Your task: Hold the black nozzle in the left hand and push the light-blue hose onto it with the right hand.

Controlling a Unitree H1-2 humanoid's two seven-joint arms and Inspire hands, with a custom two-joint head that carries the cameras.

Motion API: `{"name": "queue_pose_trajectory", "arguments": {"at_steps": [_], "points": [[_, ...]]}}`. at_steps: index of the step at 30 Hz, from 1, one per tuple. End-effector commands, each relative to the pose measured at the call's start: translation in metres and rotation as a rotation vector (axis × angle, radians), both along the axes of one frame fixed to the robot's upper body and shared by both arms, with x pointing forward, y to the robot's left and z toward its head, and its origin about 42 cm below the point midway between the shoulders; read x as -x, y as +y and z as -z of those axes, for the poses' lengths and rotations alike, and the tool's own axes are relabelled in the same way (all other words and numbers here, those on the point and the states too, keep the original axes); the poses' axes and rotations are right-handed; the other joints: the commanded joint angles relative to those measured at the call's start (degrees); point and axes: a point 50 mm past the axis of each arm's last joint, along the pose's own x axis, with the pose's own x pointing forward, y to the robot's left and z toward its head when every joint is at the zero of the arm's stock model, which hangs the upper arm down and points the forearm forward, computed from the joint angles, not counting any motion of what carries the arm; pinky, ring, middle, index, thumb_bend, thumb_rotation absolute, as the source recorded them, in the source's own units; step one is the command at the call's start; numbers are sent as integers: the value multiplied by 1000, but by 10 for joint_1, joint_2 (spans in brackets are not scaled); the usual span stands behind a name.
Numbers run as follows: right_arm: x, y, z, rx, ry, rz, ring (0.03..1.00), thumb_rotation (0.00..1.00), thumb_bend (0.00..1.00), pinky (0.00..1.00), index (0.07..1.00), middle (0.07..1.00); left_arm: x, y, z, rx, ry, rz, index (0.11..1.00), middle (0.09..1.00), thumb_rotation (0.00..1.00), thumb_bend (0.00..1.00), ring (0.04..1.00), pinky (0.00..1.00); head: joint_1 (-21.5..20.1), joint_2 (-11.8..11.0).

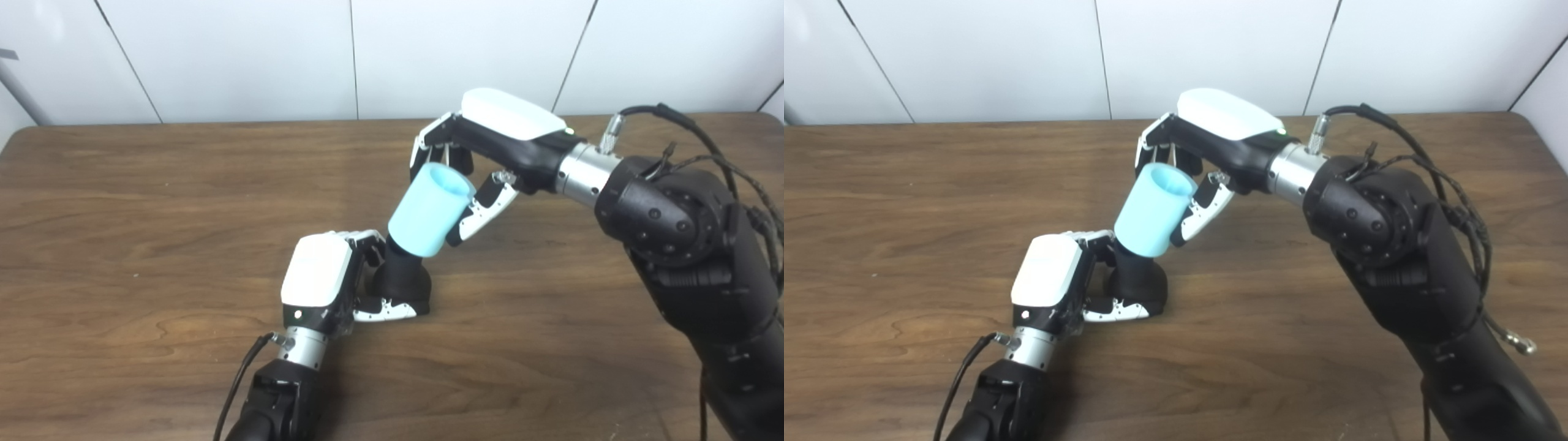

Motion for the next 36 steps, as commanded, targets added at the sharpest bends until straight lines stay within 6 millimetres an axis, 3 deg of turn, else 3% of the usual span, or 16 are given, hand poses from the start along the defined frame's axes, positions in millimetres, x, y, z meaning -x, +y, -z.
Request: {"name": "queue_pose_trajectory", "arguments": {"at_steps": [1, 17, 36], "points": [[1, -3, -17, 8, -87, -5, 398, 0, 517, 395, 494, 516, 4, 2, 13, -41, 71, -3, 482, 491, 0, 526, 534, 605, 0, 2], [3, -11, -11, 28, -82, -2, 396, 0, 517, 397, 497, 514, 7, 0, 11, -43, 64, 4, 489, 476, 0, 526, 505, 562, -3, 12], [4, -3, -9, -31, -105, -5, 391, 0, 517, 382, 495, 516, 7, -4, 11, -36, 64, -2, 480, 495, 0, 525, 531, 590, 2, 11]]}}
